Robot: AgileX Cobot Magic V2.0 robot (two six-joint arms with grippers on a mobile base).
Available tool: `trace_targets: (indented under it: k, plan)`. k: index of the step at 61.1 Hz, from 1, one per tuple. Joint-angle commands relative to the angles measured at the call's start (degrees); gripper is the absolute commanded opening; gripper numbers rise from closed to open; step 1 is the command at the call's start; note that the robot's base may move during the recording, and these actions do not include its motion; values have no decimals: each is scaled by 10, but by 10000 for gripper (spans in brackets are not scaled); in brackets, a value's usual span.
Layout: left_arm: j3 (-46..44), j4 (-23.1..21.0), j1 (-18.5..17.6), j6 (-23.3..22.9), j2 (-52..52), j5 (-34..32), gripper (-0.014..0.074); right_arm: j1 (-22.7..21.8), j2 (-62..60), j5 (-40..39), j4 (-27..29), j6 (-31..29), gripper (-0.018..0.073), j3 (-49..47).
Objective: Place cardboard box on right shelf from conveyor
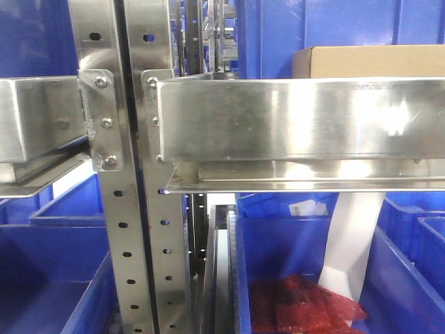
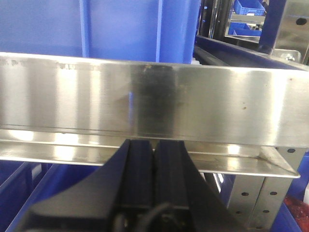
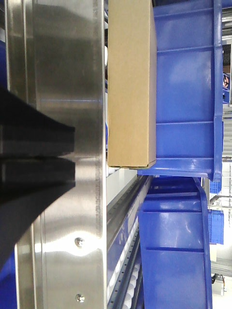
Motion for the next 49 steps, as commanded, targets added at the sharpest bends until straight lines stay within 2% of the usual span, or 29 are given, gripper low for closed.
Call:
trace_targets:
  k: [1,49]
  plan:
    - [6,-3,0,0,-8,-49,-116,-4,-12,-57,-8,0,36,-3]
    - [6,-3,0,0,-8,-49,-116,-4,-12,-57,-8,0,58,-3]
